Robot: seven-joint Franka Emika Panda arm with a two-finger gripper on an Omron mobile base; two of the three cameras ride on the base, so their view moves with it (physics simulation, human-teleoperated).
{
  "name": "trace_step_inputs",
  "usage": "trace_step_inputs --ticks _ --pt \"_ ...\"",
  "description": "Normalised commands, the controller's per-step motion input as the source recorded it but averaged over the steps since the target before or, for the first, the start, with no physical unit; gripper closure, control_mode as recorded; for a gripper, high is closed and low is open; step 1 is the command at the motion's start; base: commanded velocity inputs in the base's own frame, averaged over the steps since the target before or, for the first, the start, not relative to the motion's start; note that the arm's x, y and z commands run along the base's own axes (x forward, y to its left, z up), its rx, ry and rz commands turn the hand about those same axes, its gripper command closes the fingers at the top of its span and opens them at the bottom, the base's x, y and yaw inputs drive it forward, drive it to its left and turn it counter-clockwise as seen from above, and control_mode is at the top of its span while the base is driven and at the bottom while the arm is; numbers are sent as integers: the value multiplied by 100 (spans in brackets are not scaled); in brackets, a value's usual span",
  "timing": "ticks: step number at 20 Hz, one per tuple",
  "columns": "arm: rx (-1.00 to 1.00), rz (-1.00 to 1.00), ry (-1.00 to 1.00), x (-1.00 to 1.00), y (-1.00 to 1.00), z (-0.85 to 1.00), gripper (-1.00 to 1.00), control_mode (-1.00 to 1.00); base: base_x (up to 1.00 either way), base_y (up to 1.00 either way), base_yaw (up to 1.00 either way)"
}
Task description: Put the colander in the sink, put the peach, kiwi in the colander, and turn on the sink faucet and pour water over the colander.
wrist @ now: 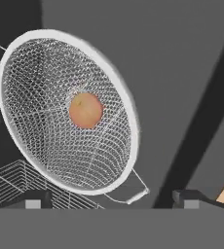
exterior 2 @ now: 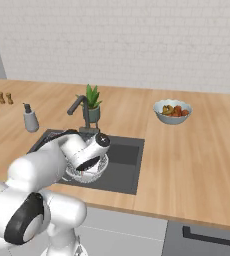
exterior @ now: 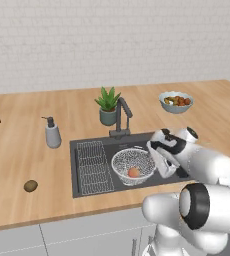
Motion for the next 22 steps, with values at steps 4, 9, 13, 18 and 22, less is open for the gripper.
trace_step_inputs --ticks 4,9,13,18,22 --pt "0 21 -3 -29 0 100 -100 -100 0 0 0" --pt "-1 17 0 -40 0 100 -100 -100 0 0 0" --pt "-1 10 -19 -89 0 99 -100 -100 0 0 0" --pt "-16 31 -21 -76 29 64 -100 -100 0 0 0" --pt "-24 36 -22 -50 91 25 -100 -100 0 0 0"
